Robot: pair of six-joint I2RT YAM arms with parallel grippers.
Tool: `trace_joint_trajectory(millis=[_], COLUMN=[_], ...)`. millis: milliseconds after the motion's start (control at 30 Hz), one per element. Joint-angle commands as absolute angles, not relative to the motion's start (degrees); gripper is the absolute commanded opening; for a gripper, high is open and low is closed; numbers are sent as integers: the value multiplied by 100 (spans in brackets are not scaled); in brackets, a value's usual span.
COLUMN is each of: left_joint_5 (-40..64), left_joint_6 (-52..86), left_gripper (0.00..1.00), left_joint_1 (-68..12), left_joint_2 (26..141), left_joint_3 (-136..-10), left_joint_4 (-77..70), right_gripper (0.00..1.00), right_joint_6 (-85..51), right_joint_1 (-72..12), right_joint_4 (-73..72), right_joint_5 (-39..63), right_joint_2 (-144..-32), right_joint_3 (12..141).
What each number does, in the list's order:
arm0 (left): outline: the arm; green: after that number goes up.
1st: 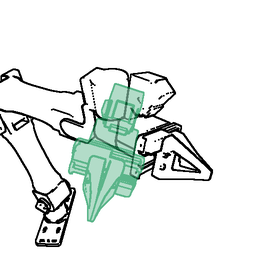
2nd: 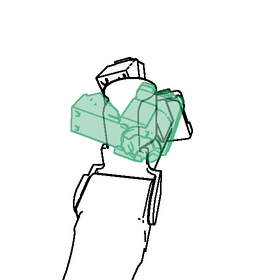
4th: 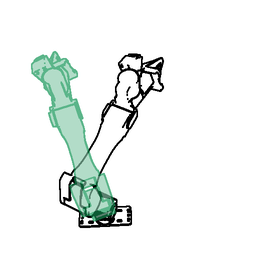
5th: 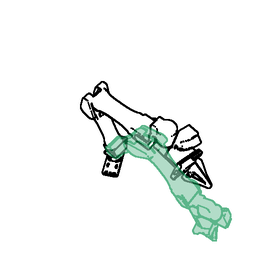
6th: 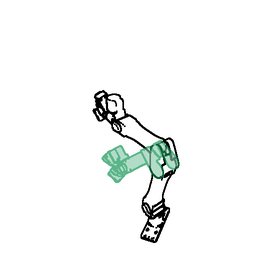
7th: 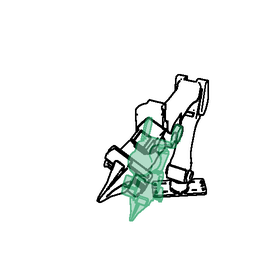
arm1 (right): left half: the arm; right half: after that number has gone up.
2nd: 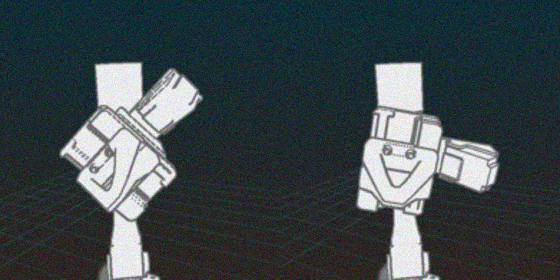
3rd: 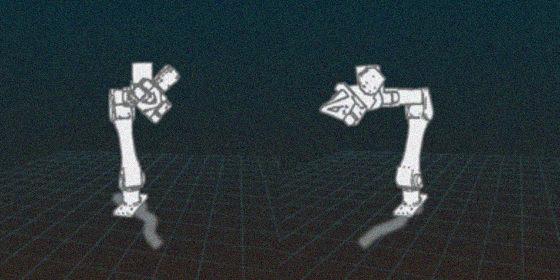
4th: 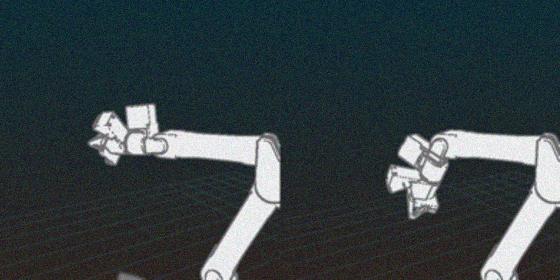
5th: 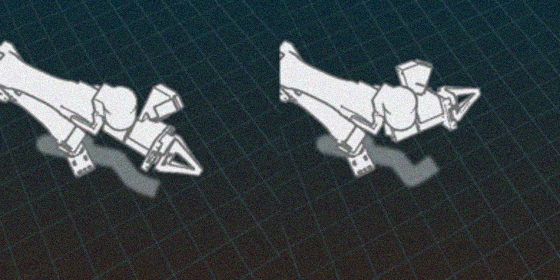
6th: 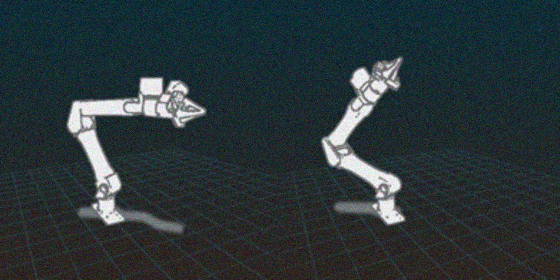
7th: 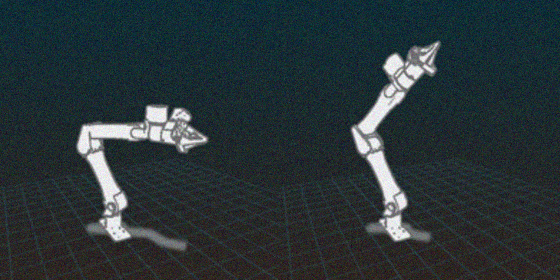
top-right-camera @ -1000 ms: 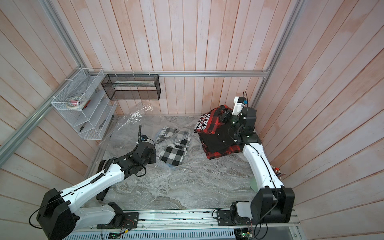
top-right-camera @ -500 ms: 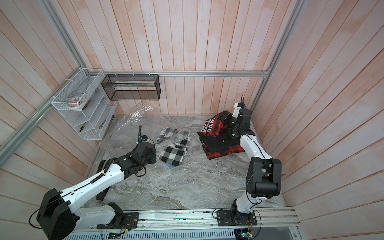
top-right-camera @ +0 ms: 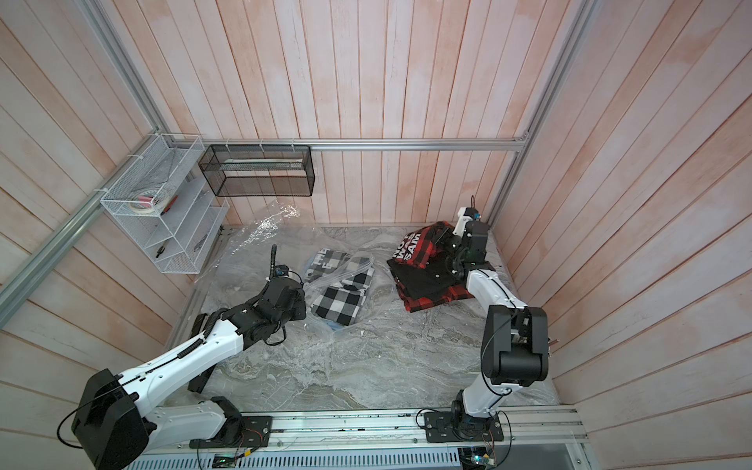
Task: Take the shirt out of the vacuum bag
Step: Place the shirt at the center of the board.
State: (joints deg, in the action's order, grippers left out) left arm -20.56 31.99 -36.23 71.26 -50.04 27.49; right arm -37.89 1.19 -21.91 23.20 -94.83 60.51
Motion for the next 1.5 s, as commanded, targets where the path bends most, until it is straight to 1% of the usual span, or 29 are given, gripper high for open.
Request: trace_joint_trajectory(millis=[0, 233, 500, 667, 900, 1067, 1100, 1133, 1200, 1233, 1267, 1300, 1467], left_joint_5=[-1948, -1838, -1639, -1609, -1532, -1558, -1557, -1552, -1527, -1521, -1528, -1552, -1574], left_joint_6=[3270, 3219, 3157, 3079, 3027, 3004, 3002, 3006, 3019, 3024, 3039, 3063, 3085], left_gripper=[0, 0, 0, 0, 0, 0, 0, 0, 0, 0, 0, 0, 0], left_joint_1=[-3569, -3533, -3463, -3454, -3454, -3454, -3454, -3451, -3454, -3454, -3453, -3454, -3454], left_joint_2=[7191, 7148, 7142, 7086, 7146, 7063, 7037, 7033, 7025, 7023, 7015, 7012, 6925], left_joint_3=[-5000, -5027, -5094, -5151, -5108, -5045, -5027, -5017, -5010, -5014, -5018, -5027, -5039], left_joint_4=[2731, 2734, 2764, 2848, 2890, 2786, 2761, 2738, 2711, 2700, 2689, 2673, 2540], right_gripper=[0, 0, 0, 0, 0, 1, 10, 23, 37, 47, 54, 57, 67], right_joint_6=[-3784, -3939, -3786, -3884, -3932, -3836, -3849, -3909, -3907, -3918, -3920, -3920, -3785], right_joint_1=[88, 83, 88, 88, 93, 84, 88, 90, 91, 88, 83, 83, 82], right_joint_4=[-2649, -3090, -2962, -2935, -2821, -2702, -2698, -2686, -2644, -2606, -2561, -2525, -2158], right_joint_5=[1776, 1057, 660, 723, 413, 422, 441, 448, 473, 466, 456, 447, 432], right_joint_2=[-9230, -8628, -8191, -8446, -8817, -8755, -8668, -8552, -8280, -8148, -7985, -7823, -7074], right_joint_3=[5373, 4096, 3616, 3401, 3346, 3325, 3298, 3253, 3187, 3159, 3118, 3080, 2995])
